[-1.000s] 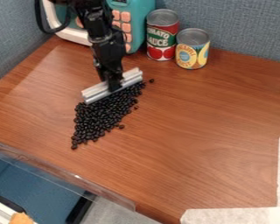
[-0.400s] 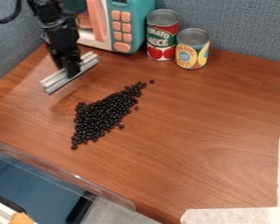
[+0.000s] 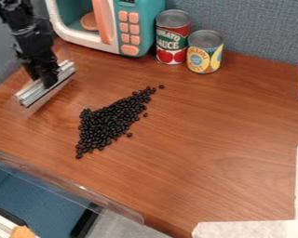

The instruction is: Sweep into pile

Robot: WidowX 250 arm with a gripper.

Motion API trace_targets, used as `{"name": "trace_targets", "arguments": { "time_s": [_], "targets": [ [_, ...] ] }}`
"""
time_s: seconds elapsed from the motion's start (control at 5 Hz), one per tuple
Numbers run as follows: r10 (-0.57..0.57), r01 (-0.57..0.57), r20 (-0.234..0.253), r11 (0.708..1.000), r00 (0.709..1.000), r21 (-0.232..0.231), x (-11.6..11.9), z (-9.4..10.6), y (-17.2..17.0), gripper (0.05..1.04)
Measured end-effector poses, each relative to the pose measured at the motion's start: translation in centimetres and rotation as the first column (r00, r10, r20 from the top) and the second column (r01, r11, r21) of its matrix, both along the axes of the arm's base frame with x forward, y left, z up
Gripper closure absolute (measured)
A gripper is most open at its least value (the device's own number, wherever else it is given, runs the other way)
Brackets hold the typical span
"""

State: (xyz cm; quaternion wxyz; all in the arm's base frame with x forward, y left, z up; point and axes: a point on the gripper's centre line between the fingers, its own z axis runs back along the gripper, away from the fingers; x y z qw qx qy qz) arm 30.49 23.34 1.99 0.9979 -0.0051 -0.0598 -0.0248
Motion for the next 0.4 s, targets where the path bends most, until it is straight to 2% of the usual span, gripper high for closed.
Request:
{"name": "trace_targets", "arguments": {
  "time_s": [0.2, 0.4],
  "targets": [
    [0.043, -0.044, -0.055, 0.999, 0.998, -0.026, -1.1, 0.7, -0.1, 0.348],
    [0.104, -0.102, -0.080, 0.994, 0.991, 0.034, -1.7, 3.2, 0.8, 0.100]
  ]
}}
